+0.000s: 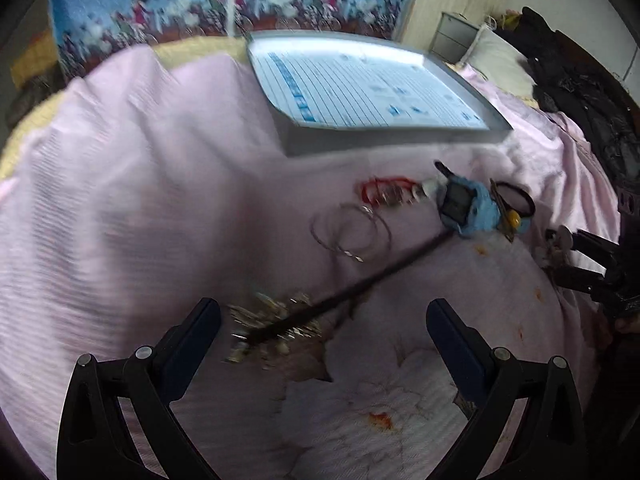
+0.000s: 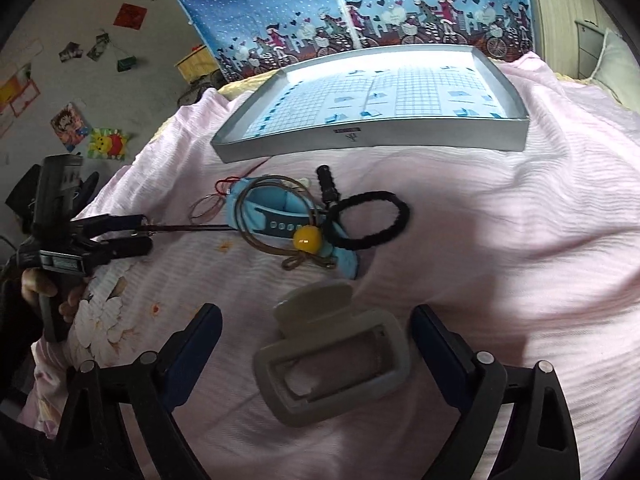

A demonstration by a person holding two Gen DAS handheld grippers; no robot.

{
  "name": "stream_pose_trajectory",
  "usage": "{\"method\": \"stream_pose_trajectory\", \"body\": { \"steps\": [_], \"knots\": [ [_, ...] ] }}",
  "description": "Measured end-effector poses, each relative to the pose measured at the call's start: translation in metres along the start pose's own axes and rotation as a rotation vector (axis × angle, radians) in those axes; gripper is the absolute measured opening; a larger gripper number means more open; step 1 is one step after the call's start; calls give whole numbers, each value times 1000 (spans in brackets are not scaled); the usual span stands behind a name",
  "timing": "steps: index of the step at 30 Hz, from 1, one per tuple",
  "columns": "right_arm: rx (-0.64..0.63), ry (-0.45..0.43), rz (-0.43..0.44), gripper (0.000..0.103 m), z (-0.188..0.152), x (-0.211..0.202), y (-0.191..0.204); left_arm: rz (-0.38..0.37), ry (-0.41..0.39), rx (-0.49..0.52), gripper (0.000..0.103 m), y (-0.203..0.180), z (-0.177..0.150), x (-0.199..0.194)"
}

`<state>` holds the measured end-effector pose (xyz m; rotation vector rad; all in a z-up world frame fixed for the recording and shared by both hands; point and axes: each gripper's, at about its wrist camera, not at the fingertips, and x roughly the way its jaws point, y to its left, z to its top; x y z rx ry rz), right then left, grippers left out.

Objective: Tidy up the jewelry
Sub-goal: 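Grasp the beige claw clip with the right tool while the left tool reaches toward the black hairpin, then close the left tool on the black hairpin with silver charms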

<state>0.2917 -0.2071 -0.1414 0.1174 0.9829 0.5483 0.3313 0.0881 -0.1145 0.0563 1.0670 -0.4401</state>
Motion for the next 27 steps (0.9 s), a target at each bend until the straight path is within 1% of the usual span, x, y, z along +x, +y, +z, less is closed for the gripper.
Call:
{"method": "stream_pose_trajectory", "body": {
  "steps": [2, 4, 5, 8, 9, 11, 12, 13, 16, 18, 20, 23, 27],
  "knots": [
    [-8, 3, 14, 90, -1, 1, 3, -36, 1, 9, 100, -1, 0, -4],
    [-15, 11, 14, 90, -1, 2, 4, -80, 2, 10, 97, 1, -2, -8],
    [-16, 15, 11, 90, -2, 3, 5, -89, 7, 13, 90, -3, -5, -10],
    [-7, 26, 7, 90, -4, 6, 3, -91, 28, 35, 80, -7, -10, -11],
    [-5, 28, 6, 90, -4, 6, 3, -98, 31, 38, 75, -9, -11, -12],
    [-7, 27, 3, 89, -5, 6, 4, -134, 43, 32, 68, -11, -14, -15],
    [-8, 27, 2, 89, -5, 6, 4, -159, 51, 31, 67, -13, -16, -17],
    [-9, 28, 1, 90, -5, 6, 4, -162, 51, 43, 67, -18, -19, -20],
    [-10, 29, -2, 90, -6, 6, 4, -132, 37, 79, 67, -24, -18, -24],
    [-8, 28, -1, 89, -6, 6, 4, -88, 18, 86, 67, -26, -13, -20],
    [-7, 25, -1, 90, -6, 7, 4, -65, 13, 83, 67, -24, -7, -14],
    [-3, 23, -3, 89, -6, 8, 2, -64, 24, 74, 67, -21, 4, -3],
    [-3, 20, -1, 89, -6, 9, 0, -43, 68, 123, 67, -26, 8, 10]
  ]
}}
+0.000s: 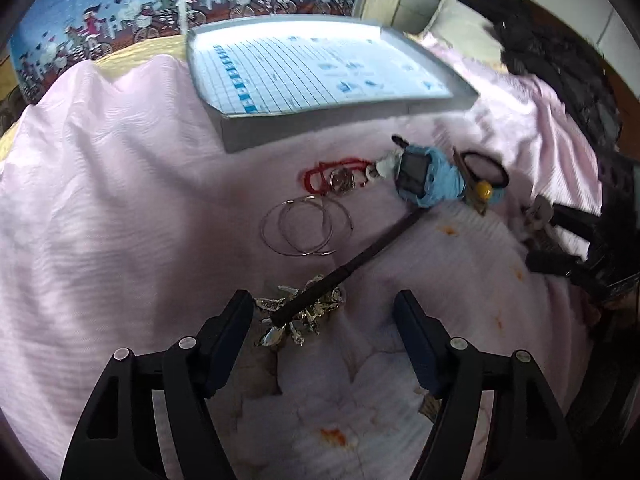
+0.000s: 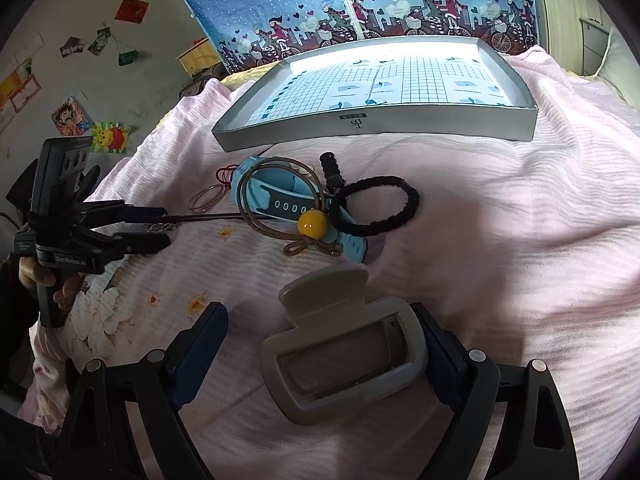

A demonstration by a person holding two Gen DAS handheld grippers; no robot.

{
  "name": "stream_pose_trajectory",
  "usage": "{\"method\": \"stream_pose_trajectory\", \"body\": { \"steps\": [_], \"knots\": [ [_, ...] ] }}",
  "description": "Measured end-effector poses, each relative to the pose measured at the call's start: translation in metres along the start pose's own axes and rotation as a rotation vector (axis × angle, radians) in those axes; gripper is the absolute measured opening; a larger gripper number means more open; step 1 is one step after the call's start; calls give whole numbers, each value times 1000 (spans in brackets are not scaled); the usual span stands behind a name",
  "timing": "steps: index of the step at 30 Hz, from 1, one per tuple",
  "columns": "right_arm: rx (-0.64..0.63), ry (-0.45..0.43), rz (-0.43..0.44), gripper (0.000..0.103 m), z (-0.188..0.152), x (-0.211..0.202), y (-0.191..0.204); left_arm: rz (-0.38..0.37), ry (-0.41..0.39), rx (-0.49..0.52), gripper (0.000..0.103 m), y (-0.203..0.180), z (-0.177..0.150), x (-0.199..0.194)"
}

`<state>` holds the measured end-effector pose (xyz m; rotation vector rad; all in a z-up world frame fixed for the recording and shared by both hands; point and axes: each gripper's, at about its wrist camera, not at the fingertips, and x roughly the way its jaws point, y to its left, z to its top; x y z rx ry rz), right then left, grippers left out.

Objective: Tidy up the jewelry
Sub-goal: 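Close the left tool on the black hairpin with silver charms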

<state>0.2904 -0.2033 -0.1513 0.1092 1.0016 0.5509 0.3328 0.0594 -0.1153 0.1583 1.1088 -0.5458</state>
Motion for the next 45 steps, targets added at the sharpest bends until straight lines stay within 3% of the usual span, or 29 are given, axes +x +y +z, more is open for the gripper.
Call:
{"method": "stream_pose_trajectory", "body": {
  "steps": [14, 22, 27, 32, 35, 37, 40, 43, 45],
  "knots": [
    [-27, 13, -39, 89, -2, 2, 5, -147, -22, 7, 59, -32, -15, -30],
    [-19, 6, -38, 89, -2, 1, 1, -81, 41, 80, 59, -51, 1, -9],
    [-7, 4, -29, 78, -2, 0, -1, -56, 69, 95, 37, -54, 4, 0],
    [16, 8, -26, 71, -2, -3, -3, -71, 52, 17, 32, -52, 3, -10],
    [2, 16, -41, 70, -4, -2, -1, -22, 64, 10, 32, -64, 3, -11],
    [-10, 17, -51, 64, -4, -3, 1, 12, 74, 0, 32, -71, 5, -11],
    [-5, 28, -44, 64, -5, -3, -1, 33, 90, -65, 32, -76, 4, -14],
    [0, 35, -30, 64, -6, -5, -1, 22, 117, -138, 30, -78, 0, -19],
    [2, 36, -26, 64, -6, -5, -1, -30, 131, -183, 30, -81, -3, -22]
  ]
}}
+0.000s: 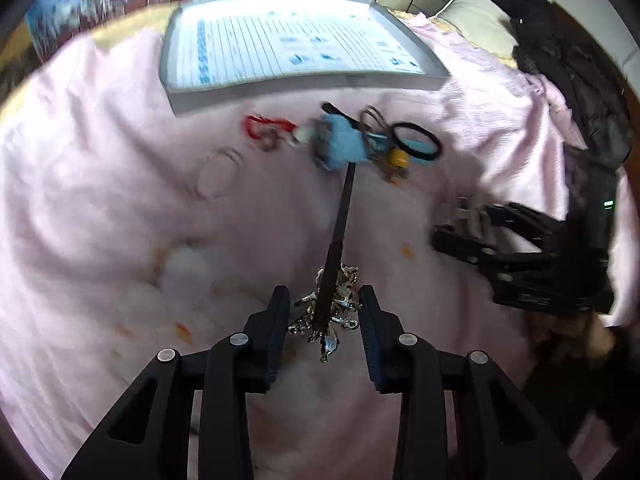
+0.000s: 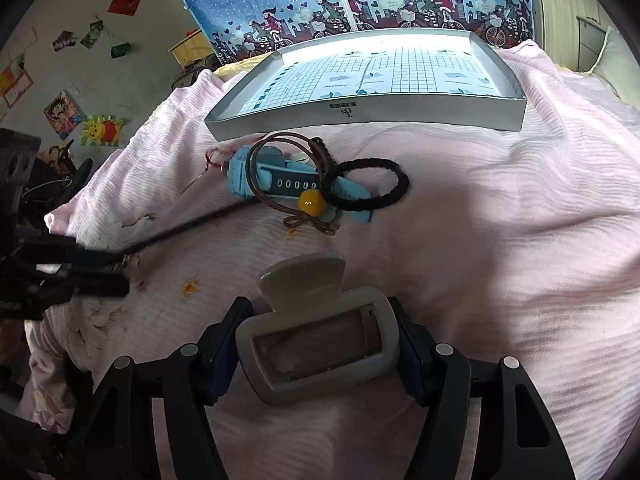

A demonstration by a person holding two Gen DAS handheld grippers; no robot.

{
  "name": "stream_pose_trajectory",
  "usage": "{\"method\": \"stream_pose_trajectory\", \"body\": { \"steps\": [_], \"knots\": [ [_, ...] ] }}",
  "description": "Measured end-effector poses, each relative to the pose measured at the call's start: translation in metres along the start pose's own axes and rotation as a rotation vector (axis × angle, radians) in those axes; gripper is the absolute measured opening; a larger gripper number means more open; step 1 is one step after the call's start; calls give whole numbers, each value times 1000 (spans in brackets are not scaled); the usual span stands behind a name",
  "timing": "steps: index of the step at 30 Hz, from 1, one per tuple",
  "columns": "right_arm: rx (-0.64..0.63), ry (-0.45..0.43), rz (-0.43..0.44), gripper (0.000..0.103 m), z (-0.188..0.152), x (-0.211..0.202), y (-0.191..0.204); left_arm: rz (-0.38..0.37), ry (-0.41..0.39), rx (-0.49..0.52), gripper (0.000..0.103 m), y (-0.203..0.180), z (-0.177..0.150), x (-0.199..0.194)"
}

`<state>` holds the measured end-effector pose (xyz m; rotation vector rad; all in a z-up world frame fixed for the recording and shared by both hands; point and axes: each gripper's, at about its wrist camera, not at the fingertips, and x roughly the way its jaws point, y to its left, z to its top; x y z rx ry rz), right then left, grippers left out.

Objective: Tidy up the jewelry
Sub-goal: 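Close the left tool on the black hairpin with silver charms, then lower the beige clip into the tray with the right tool while the left tool sets the hairpin beside it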

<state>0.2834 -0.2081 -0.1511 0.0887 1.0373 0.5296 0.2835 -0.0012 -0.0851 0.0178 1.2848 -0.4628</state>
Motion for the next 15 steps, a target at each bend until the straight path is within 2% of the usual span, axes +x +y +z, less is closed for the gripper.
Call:
{"method": "stream_pose_trajectory", "body": {
  "steps": [6, 10, 11, 15],
  "knots": [
    [7, -7, 21, 64, -3, -7, 1, 0, -26, -47, 30, -15, -19, -5],
    [27, -26, 39, 64, -4, -15, 0, -58, -8, -159, 29, -16, -38, -2],
    [36, -34, 43, 64, -4, -17, -1, -65, -6, -178, 26, -16, -40, -3],
    [65, -53, 59, 64, -3, -22, -4, -71, -19, -257, 26, -14, -53, -14]
  ]
}}
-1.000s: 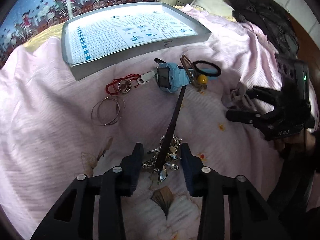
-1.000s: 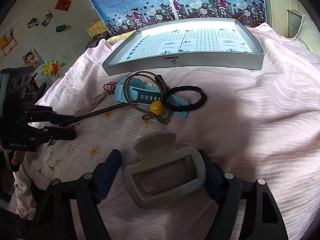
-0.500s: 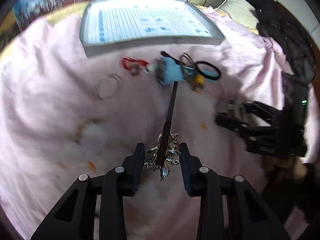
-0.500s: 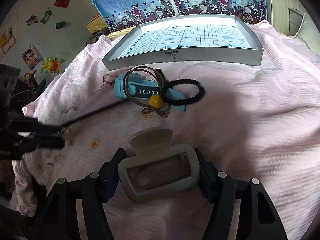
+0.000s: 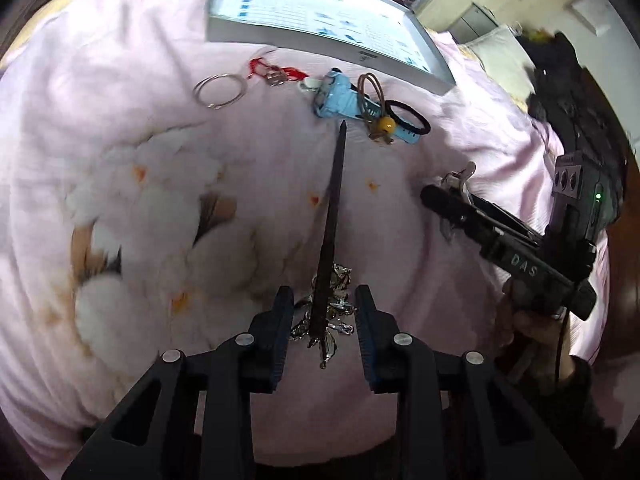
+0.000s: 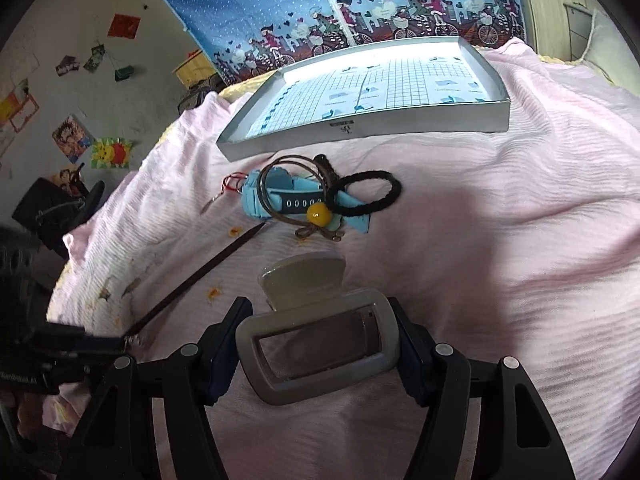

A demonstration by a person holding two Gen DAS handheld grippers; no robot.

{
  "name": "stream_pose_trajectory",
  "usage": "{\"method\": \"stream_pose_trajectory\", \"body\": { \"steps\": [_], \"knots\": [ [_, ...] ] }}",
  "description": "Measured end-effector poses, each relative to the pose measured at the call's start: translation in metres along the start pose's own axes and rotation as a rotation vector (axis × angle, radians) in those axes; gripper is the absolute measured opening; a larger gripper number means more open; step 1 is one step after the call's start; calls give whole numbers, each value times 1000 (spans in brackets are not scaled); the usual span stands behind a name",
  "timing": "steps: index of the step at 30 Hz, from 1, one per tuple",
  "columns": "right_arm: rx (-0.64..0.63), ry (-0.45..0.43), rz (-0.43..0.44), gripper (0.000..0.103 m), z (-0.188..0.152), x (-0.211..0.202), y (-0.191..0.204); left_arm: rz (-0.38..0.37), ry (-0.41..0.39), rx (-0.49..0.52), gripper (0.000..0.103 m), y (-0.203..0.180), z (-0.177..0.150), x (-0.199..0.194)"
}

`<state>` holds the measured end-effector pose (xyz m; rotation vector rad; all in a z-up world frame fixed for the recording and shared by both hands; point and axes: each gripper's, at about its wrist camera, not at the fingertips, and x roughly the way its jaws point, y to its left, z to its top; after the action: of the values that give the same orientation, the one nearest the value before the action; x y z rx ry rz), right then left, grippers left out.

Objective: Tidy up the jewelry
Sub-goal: 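Lower the beige clip into the tray with the right tool while the left tool sets the hairpin beside it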

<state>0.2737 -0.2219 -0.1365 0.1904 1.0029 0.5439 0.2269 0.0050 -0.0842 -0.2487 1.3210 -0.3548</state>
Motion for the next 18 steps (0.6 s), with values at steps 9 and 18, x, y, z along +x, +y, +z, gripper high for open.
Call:
{"method": "stream_pose_trajectory", "body": {
  "steps": [9, 18],
  "knots": [
    [14, -42, 6, 64, 1, -12, 1, -105, -119, 5, 26, -1, -32, -25],
    [67, -156, -26, 64, 18, -28, -3, -134, -359, -4, 26, -19, -29, -46]
  ]
}}
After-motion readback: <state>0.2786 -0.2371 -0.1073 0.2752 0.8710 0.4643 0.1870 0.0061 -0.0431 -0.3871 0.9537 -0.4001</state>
